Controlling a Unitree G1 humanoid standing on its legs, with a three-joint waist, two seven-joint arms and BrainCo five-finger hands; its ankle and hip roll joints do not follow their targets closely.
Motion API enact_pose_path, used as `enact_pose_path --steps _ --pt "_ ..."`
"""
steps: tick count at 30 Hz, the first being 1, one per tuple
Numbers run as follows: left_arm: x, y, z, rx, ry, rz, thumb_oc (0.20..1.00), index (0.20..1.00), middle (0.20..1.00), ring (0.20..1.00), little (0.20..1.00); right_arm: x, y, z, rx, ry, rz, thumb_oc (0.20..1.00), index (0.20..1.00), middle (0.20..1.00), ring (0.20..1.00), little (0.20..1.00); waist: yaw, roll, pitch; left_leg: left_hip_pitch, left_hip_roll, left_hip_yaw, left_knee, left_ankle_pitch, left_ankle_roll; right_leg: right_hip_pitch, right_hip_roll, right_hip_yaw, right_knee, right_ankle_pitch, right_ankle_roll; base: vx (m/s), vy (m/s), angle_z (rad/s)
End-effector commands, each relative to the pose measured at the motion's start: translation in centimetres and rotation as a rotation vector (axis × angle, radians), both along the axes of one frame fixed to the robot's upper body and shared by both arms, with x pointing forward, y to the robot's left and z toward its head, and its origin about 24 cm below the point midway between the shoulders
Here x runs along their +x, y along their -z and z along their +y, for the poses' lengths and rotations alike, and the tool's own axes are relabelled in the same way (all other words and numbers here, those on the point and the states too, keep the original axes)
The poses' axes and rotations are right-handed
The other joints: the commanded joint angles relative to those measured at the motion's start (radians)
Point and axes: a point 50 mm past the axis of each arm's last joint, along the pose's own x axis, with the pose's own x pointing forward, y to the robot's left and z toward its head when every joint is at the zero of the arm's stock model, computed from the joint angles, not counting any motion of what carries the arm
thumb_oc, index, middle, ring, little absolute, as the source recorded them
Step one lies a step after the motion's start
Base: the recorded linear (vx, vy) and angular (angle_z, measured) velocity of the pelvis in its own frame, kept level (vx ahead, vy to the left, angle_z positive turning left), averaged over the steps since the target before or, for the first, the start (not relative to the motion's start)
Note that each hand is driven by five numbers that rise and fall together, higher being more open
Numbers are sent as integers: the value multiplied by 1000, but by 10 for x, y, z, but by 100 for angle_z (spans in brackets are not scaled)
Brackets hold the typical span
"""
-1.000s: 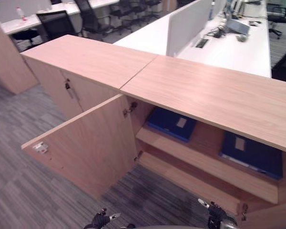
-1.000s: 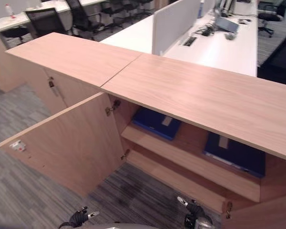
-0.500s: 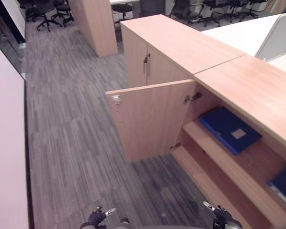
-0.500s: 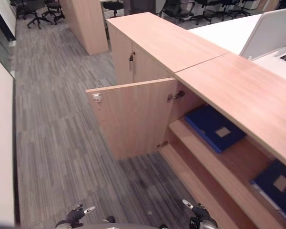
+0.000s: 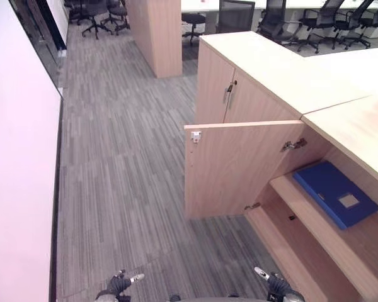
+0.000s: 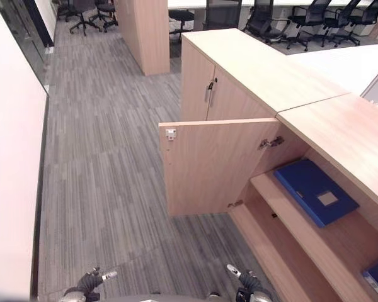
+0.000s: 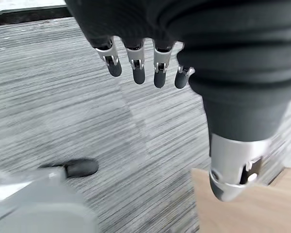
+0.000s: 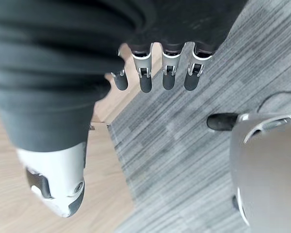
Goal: Put the empty folder in the office cabinet
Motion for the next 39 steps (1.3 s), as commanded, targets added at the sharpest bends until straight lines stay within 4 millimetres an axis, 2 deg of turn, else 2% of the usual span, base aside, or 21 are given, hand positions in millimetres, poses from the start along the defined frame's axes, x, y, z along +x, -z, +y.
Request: enact_pose_path --steps 1,9,15,19,20,22,23,24,25,26,27,28,30,31,32,39 --pt "30 -7 -2 9 18 -95 1000 1000 1000 1000 1000 5 -3 -9 -27 -6 -12 1000 1000 1000 1000 1000 -3 -33 -13 -58 15 -70 1 -24 -53 40 -1 0 -40 6 46 66 -31 7" --pt "41 -9 -12 7 84 -120 1000 1000 1000 1000 1000 -4 -2 -15 -44 -12 18 1000 1000 1000 1000 1000 -27 -23 -5 -44 25 -80 1 -28 -66 56 9 -13 -32 -14 28 45 -41 10" --pt "41 -8 -18 -10 89 -126 1000 1000 1000 1000 1000 -7 -2 -18 -52 -29 28 1000 1000 1000 1000 1000 -34 -17 -3 -26 36 -71 1 -34 -77 79 21 -23 -57 -13 26 58 -64 1" --pt "62 -18 -17 -15 74 -217 1000 1000 1000 1000 1000 -5 -4 -21 -61 -40 19 1000 1000 1000 1000 1000 -47 -10 -8 -5 53 -47 1 -39 -84 88 34 -6 -67 -17 21 89 -76 -6" --pt "90 -34 -6 22 65 -321 1000 1000 1000 1000 1000 -4 -6 -26 -75 -66 25 1000 1000 1000 1000 1000 -58 -7 -16 6 64 -25 1 -42 -90 90 39 6 -74 -16 23 143 -38 -24" --pt "116 -54 12 79 62 -413 1000 1000 1000 1000 1000 -3 -7 -31 -88 -88 25 1000 1000 1000 1000 1000 -73 -4 -25 16 70 -8 1 -45 -94 94 42 18 -75 -17 24 144 -17 -45" --pt "149 -85 37 159 62 -520 1000 1000 1000 1000 1000 -1 -10 -36 -96 -105 14 1000 1000 1000 1000 1000 -90 -5 -33 29 76 10 1 -52 -99 98 47 31 -77 -17 27 96 -8 -48" --pt "149 -85 37 159 62 -520 1000 1000 1000 1000 1000 -1 -10 -36 -96 -105 14 1000 1000 1000 1000 1000 -90 -5 -33 29 76 10 1 -52 -99 98 47 31 -77 -17 27 93 -7 -33" --pt "161 -97 44 182 61 -562 1000 1000 1000 1000 1000 1 -11 -37 -99 -108 9 1000 1000 1000 1000 1000 -95 -5 -34 32 77 15 1 -53 -100 98 48 34 -77 -16 29 45 -5 -10" --pt "182 -122 53 227 80 -647 1000 1000 1000 1000 1000 2 -12 -39 -101 -117 1 1000 1000 1000 1000 1000 -102 -6 -36 34 79 21 1 -56 -101 99 49 40 -78 -14 32 45 -5 -29" --pt "182 -122 54 228 80 -647 1000 1000 1000 1000 1000 2 -12 -39 -100 -117 0 1000 1000 1000 1000 1000 -102 -7 -35 35 79 21 1 -56 -101 100 49 40 -78 -14 32 78 14 -36" --pt "214 -171 68 293 108 -795 1000 1000 1000 1000 1000 -1 -13 -42 -99 -121 -1 1000 1000 1000 1000 1000 -111 -10 -40 42 81 31 1 -63 -103 104 49 47 -80 -15 39 82 36 -29" --pt "241 -212 75 331 131 -895 1000 1000 1000 1000 1000 -5 -11 -39 -78 -120 2 1000 1000 1000 1000 1000 -128 -19 -46 49 84 46 1 -70 -104 105 48 56 -84 -13 47 73 49 -10" --pt "242 -213 75 331 131 -895 1000 1000 1000 1000 1000 -5 -11 -39 -78 -119 1 1000 1000 1000 1000 1000 -127 -19 -45 49 84 46 1 -70 -104 104 48 56 -84 -13 47 17 49 -11" --pt "253 -228 74 335 134 -927 1000 1000 1000 1000 1000 -6 -11 -37 -70 -123 2 1000 1000 1000 1000 1000 -141 -23 -46 45 84 56 1 -72 -103 98 47 63 -85 -9 52 1 27 -16" --pt "263 -237 72 347 157 -919 1000 1000 1000 1000 1000 -11 -9 -33 -56 -137 14 1000 1000 1000 1000 1000 -156 -37 -45 41 86 76 1 -78 -103 86 44 81 -90 0 61 -6 18 -16"
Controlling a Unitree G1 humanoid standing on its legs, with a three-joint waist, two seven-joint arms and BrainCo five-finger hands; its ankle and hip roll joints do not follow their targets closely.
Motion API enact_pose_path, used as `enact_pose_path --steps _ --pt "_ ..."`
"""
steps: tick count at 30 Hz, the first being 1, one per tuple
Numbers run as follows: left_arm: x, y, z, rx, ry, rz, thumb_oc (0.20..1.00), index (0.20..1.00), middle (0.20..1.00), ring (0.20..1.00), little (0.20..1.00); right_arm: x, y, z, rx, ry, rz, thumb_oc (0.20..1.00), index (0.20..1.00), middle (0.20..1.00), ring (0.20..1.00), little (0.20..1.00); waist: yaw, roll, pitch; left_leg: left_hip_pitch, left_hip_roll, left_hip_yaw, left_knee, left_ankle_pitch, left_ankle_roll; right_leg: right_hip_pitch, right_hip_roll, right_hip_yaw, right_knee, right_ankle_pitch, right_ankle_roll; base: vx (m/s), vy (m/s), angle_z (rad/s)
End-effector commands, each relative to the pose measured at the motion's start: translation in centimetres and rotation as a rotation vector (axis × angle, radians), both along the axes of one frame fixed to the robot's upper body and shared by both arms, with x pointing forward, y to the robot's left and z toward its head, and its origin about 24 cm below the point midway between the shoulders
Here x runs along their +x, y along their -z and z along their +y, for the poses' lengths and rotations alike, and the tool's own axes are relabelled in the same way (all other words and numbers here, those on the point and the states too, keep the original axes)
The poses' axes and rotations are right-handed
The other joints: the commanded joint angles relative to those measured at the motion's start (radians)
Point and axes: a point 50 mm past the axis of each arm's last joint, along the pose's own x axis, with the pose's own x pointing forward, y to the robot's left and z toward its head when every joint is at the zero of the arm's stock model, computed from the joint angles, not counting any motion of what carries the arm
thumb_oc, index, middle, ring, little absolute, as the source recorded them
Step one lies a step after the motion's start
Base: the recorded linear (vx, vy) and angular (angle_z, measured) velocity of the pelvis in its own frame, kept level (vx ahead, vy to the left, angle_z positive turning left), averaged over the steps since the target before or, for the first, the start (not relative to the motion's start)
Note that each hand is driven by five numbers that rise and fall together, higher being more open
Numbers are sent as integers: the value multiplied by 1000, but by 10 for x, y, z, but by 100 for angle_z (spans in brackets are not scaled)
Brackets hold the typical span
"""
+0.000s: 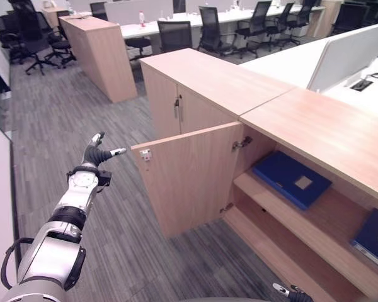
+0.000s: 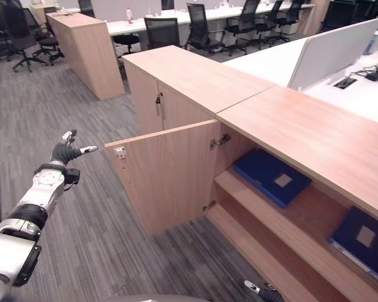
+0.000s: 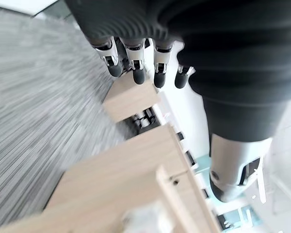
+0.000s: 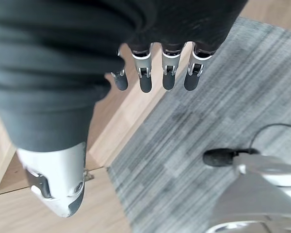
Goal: Put the empty folder in the office cabinet
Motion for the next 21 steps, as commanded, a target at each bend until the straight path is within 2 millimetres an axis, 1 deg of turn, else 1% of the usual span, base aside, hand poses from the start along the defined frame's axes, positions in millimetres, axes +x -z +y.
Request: enact_pose_path --steps 1,4,9,11,12,13,15,16,17,19,21 --pt "11 -23 7 4 -23 -69 1000 1000 1000 1000 1000 9 1 10 23 -22 -24 1000 1000 1000 1000 1000 -14 -64 0 2 -8 -33 2 -55 -41 67 -66 -20 7 -44 113 -6 21 -10" --pt "14 -23 4 -10 -19 -70 1000 1000 1000 1000 1000 8 2 11 28 -22 -22 1000 1000 1000 1000 1000 -16 -70 1 2 -8 -33 2 -56 -40 67 -66 -19 7 -44 115 -4 6 -4" --pt "22 -20 -17 -60 34 -73 1000 1000 1000 1000 1000 10 2 13 28 -28 -21 1000 1000 1000 1000 1000 -20 -84 5 -1 -9 -32 2 -57 -38 64 -67 -17 7 -42 116 -6 -1 1" --pt "24 -16 -29 -94 57 -71 1000 1000 1000 1000 1000 11 3 14 30 -30 -22 1000 1000 1000 1000 1000 -21 -89 7 -3 -8 -32 2 -57 -37 62 -67 -20 7 -40 116 -17 5 -1" --pt "24 -6 -44 -100 106 -45 1000 1000 1000 1000 1000 16 3 18 36 -43 -32 1000 1000 1000 1000 1000 -22 -95 9 -3 -9 -29 2 -58 -36 61 -67 -15 6 -38 116 0 0 0" --pt "24 -6 -44 -100 106 -45 1000 1000 1000 1000 1000 16 3 18 36 -42 -32 1000 1000 1000 1000 1000 -22 -95 9 -3 -9 -28 2 -58 -36 61 -67 -15 6 -38 116 0 0 0" --pt "23 1 -53 -89 147 -16 1000 1000 1000 1000 1000 18 3 20 41 -54 -37 1000 1000 1000 1000 1000 -24 -98 9 -2 -9 -26 2 -58 -35 60 -68 -13 6 -36 117 0 0 0" --pt "22 7 -61 -78 177 8 1000 1000 1000 1000 1000 20 2 21 43 -65 -43 1000 1000 1000 1000 1000 -25 -103 10 0 -8 -24 2 -60 -35 59 -68 -11 6 -35 117 0 0 0" --pt "22 7 -61 -77 178 8 1000 1000 1000 1000 1000 20 2 21 43 -65 -43 1000 1000 1000 1000 1000 -24 -103 10 1 -8 -24 2 -60 -35 59 -68 -11 6 -35 117 0 0 0" --pt "23 9 -69 -60 214 25 1000 1000 1000 1000 1000 23 2 23 46 -74 -56 1000 1000 1000 1000 1000 -29 -108 11 1 -7 -22 2 -60 -35 56 -66 -8 6 -33 117 0 0 0" --pt "24 9 -73 -54 231 28 1000 1000 1000 1000 1000 25 1 23 45 -79 -60 1000 1000 1000 1000 1000 -31 -112 12 0 -6 -21 2 -59 -34 55 -65 -7 6 -31 117 0 0 0"
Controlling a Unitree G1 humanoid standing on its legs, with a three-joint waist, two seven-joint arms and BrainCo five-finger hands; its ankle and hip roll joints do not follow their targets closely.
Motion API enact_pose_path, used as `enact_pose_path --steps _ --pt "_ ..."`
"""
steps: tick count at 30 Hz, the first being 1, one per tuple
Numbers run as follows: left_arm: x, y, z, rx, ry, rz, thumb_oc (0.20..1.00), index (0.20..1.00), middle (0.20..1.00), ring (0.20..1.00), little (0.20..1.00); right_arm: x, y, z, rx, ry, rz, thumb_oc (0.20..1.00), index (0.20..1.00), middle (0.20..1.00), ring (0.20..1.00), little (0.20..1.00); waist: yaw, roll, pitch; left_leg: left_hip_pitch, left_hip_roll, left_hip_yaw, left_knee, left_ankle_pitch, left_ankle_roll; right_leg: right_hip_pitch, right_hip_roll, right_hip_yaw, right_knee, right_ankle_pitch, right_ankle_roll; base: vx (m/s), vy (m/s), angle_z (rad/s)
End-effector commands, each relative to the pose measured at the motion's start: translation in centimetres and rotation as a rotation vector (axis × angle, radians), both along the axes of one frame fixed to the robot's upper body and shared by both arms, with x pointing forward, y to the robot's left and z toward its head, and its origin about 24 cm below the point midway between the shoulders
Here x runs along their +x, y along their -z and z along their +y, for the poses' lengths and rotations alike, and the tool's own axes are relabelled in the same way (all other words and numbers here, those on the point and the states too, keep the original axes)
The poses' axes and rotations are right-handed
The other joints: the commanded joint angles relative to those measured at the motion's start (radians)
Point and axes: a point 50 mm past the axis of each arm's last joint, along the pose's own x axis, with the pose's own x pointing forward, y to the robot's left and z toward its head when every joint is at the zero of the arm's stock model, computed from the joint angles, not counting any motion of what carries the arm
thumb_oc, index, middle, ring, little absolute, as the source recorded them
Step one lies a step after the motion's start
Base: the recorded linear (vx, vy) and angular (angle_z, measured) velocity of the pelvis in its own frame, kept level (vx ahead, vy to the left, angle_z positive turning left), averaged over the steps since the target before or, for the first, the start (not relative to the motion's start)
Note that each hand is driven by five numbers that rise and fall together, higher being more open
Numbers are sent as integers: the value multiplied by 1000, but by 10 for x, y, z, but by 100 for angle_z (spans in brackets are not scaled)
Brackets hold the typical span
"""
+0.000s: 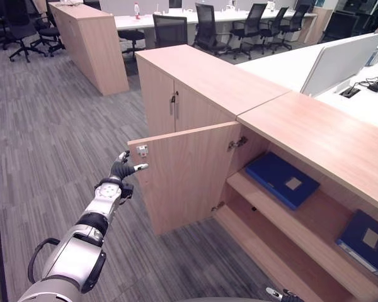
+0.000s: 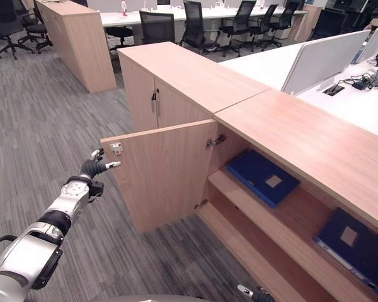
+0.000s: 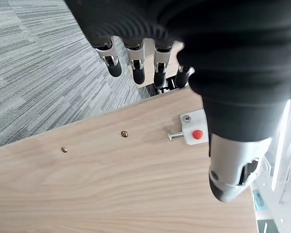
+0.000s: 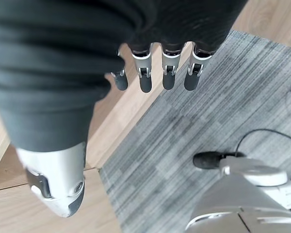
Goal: Put the empty folder in the office cabinet
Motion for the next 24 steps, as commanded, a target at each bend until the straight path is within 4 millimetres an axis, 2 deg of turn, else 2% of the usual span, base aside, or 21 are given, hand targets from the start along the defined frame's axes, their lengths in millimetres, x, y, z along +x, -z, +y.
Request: enact_pose_path --steps 1,3,5,6,8,15,19,24 --pt "23 -23 -31 44 157 -61 1000 1000 1000 1000 1000 28 -4 9 5 -55 -81 1000 1000 1000 1000 1000 -38 -51 13 2 -5 -24 2 -60 -34 57 -65 -18 6 -40 115 0 0 0" --pt "23 -23 -35 53 181 -60 1000 1000 1000 1000 1000 29 -4 10 6 -61 -83 1000 1000 1000 1000 1000 -38 -54 14 0 -4 -23 2 -60 -34 54 -65 -18 6 -38 115 -20 -9 0" --pt "25 -26 -53 82 274 -74 1000 1000 1000 1000 1000 27 -3 10 5 -68 -72 1000 1000 1000 1000 1000 -36 -68 23 -11 -2 -22 2 -57 -32 42 -61 -16 6 -33 116 -59 -24 0" --pt "25 -26 -53 82 274 -74 1000 1000 1000 1000 1000 27 -3 10 5 -68 -72 1000 1000 1000 1000 1000 -36 -68 23 -11 -2 -22 2 -57 -32 42 -61 -16 6 -33 116 -41 -15 1" --pt "24 -25 -67 83 338 -84 1000 1000 1000 1000 1000 25 -3 10 4 -68 -66 1000 1000 1000 1000 1000 -33 -73 27 -18 -2 -23 2 -55 -32 38 -61 -20 6 -32 116 -38 -10 1" --pt "2 -6 -114 2 523 -76 1000 1000 1000 1000 1000 21 -2 8 -1 -43 -53 1000 1000 1000 1000 1000 -10 -66 42 -26 -9 -39 2 -53 -27 42 -66 -36 6 -36 113 -40 12 7" --pt "-11 0 -126 -53 571 -88 1000 1000 1000 1000 1000 21 -1 8 -1 -20 -57 1000 1000 1000 1000 1000 -1 -49 46 -31 -15 -51 2 -52 -23 46 -75 -47 6 -39 113 -36 40 12" --pt "-25 0 -132 -150 587 -116 1000 1000 1000 1000 1000 18 0 9 -1 6 -47 1000 1000 1000 1000 1000 13 -31 51 -43 -27 -62 2 -48 -18 45 -86 -64 6 -35 115 -42 37 5"
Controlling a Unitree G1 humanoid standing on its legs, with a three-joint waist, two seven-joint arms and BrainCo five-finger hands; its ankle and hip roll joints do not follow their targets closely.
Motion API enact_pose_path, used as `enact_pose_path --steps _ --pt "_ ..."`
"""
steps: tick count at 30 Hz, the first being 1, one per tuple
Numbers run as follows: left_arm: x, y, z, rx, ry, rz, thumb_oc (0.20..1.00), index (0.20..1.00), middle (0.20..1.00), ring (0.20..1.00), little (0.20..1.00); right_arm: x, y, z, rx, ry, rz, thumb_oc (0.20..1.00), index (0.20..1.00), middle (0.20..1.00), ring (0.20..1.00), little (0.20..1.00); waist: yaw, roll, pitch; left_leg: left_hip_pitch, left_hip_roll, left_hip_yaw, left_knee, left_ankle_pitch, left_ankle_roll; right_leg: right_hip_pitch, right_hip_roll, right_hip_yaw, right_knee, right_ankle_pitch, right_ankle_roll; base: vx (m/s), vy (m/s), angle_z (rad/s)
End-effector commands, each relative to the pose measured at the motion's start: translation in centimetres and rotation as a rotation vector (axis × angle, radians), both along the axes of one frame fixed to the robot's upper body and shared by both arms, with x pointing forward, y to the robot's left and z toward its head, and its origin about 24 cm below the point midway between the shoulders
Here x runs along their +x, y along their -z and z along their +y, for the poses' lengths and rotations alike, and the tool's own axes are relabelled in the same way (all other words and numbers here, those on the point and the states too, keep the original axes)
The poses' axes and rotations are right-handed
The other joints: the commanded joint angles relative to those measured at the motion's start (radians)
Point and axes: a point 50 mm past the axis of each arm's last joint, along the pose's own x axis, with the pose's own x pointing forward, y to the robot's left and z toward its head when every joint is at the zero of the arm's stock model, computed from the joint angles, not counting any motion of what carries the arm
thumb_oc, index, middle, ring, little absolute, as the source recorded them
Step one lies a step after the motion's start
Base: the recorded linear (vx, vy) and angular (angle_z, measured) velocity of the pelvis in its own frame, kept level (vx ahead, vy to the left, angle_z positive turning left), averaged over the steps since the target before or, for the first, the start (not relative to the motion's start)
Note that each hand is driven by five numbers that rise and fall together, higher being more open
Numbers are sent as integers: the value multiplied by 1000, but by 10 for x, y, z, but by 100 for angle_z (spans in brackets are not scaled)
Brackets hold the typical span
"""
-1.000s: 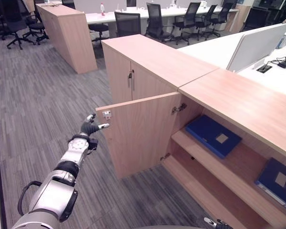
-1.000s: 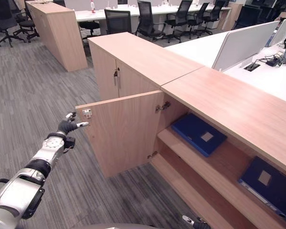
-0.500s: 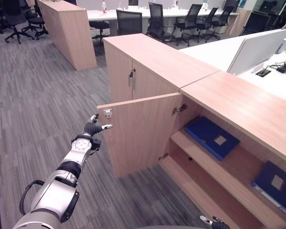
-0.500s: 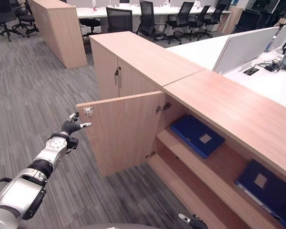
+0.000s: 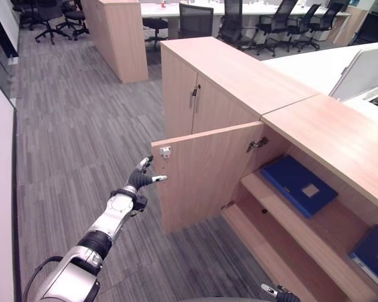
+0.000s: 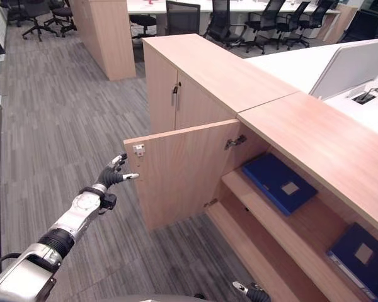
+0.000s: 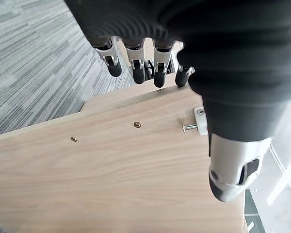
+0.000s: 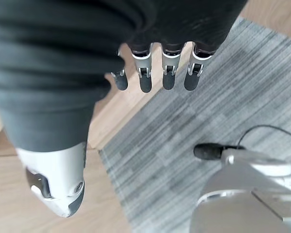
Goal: Put the empty folder in the office cabinet
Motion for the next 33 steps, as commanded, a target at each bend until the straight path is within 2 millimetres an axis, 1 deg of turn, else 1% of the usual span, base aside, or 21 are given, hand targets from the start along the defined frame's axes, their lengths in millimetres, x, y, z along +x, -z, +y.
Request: enact_pose_path --steps 1,2,5,6,8,10,14,16,17,18,19,20,21,22,23,24,25,26,28,32,33 --pt "5 -12 -76 -110 302 -52 1000 1000 1000 1000 1000 14 -2 -3 -31 6 -27 1000 1000 1000 1000 1000 -60 -20 6 -24 9 -33 2 -56 -29 44 -46 -30 6 -42 99 -55 42 5" --pt "-1 -15 -76 -154 304 -63 1000 1000 1000 1000 1000 12 -2 -3 -31 20 -22 1000 1000 1000 1000 1000 -55 -16 8 -27 5 -38 2 -56 -27 44 -50 -36 6 -41 100 -45 30 8" --pt "-4 -17 -78 -173 321 -70 1000 1000 1000 1000 1000 12 -2 -4 -32 31 -23 1000 1000 1000 1000 1000 -52 -13 10 -29 2 -40 2 -55 -25 44 -53 -39 6 -39 100 -38 29 8" --pt "-9 -17 -79 -192 338 -72 1000 1000 1000 1000 1000 10 -1 -3 -28 41 -16 1000 1000 1000 1000 1000 -47 -8 9 -31 -2 -43 2 -56 -23 43 -58 -42 7 -38 102 -91 44 7" --pt "-12 -19 -79 -203 344 -81 1000 1000 1000 1000 1000 13 -1 -4 -33 41 -17 1000 1000 1000 1000 1000 -42 -3 17 -44 -3 -41 2 -48 -21 25 -64 -43 13 -27 106 -100 38 0" --pt "-15 -27 -79 -219 364 -117 1000 1000 1000 1000 1000 18 -2 -2 -31 46 -30 1000 1000 1000 1000 1000 -34 1 20 -52 -8 -32 2 -46 -16 11 -67 -39 16 -16 110 -88 26 -4" --pt "-18 -29 -81 -241 365 -128 1000 1000 1000 1000 1000 22 -2 -1 -25 57 -40 1000 1000 1000 1000 1000 -32 7 31 -50 -10 -20 2 -46 -11 1 -75 -40 40 -10 115 -61 13 -7" --pt "-19 -32 -88 -267 368 -138 1000 1000 1000 1000 1000 34 -4 4 -11 55 -71 1000 1000 1000 1000 1000 -40 21 53 -56 0 0 2 -37 -7 -55 -88 -37 121 -6 123 -148 -8 -4" --pt "-19 -32 -88 -268 368 -139 1000 1000 1000 1000 1000 35 -4 4 -11 55 -72 1000 1000 1000 1000 1000 -38 21 53 -57 0 2 2 -37 -7 -60 -89 -35 126 -7 123 -140 -5 -16" --pt "-19 -34 -90 -278 370 -142 1000 1000 1000 1000 1000 41 -6 5 -7 53 -87 1000 1000 1000 1000 1000 -33 32 65 -61 10 21 2 -32 -5 -85 -98 -60 161 -11 126 -136 -6 -29" --pt "-19 -36 -91 -292 372 -148 1000 1000 1000 1000 1000 45 -6 6 -5 58 -97 1000 1000 1000 1000 1000 -21 41 67 -66 20 43 2 -26 -4 -91 -115 -119 184 -20 122 -213 -5 -41" --pt "-20 -39 -93 -312 381 -150 1000 1000 1000 1000 1000 46 -7 6 -4 59 -98 1000 1000 1000 1000 1000 -3 54 67 -74 30 79 2 -16 -3 -80 -141 -216 214 -39 110 -189 8 -49" --pt "-23 -38 -96 -329 392 -141 1000 1000 1000 1000 1000 46 -6 8 0 57 -94 1000 1000 1000 1000 1000 7 61 65 -78 35 101 2 -10 -2 -67 -155 -271 237 -52 98 -175 4 -67" --pt "-24 -40 -97 -345 401 -143 1000 1000 1000 1000 1000 46 -5 10 3 49 -88 1000 1000 1000 1000 1000 13 65 67 -73 39 130 2 -8 2 -55 -171 -310 281 -68 97 -143 -4 -83" --pt "-27 -40 -99 -356 413 -139 1000 1000 1000 1000 1000 46 -5 11 4 37 -83 1000 1000 1000 1000 1000 19 68 66 -73 43 155 2 -2 7 -47 -180 -336 312 -81 90 -143 -45 -84" --pt "-28 -40 -102 -367 424 -134 1000 1000 1000 1000 1000 48 -5 12 2 23 -84 1000 1000 1000 1000 1000 22 68 64 -77 46 183 2 7 8 -29 -175 -352 306 -87 93 -125 -83 -76" --pt "-31 -38 -103 -374 427 -128 1000 1000 1000 1000 1000 48 -5 14 2 7 -79 1000 1000 1000 1000 1000 28 60 52 -75 44 215 4 14 7 5 -163 -362 251 -89 94 -76 -77 -55" --pt "-31 -38 -103 -374 427 -128 1000 1000 1000 1000 1000 48 -4 14 2 7 -79 1000 1000 1000 1000 1000 29 60 52 -74 45 216 4 14 7 6 -163 -361 249 -88 94 -28 -97 -53" --pt "-34 -37 -106 -389 437 -126 1000 1000 1000 1000 1000 48 -5 13 -7 -2 -80 1000 1000 1000 1000 1000 26 55 35 -69 37 233 6 12 5 29 -138 -339 185 -92 93 17 -140 -45" --pt "-34 -38 -106 -421 412 -133 1000 1000 1000 1000 1000 50 -6 12 -11 -11 -91 1000 1000 1000 1000 1000 -1 62 28 -43 48 258 22 17 -15 49 -100 -303 106 -83 84 20 -152 -49" --pt "-34 -38 -106 -421 412 -133 1000 1000 1000 1000 1000 50 -6 12 -11 -11 -91 1000 1000 1000 1000 1000 0 62 29 -43 48 258 22 17 -15 49 -100 -302 106 -82 84 10 -165 -52"
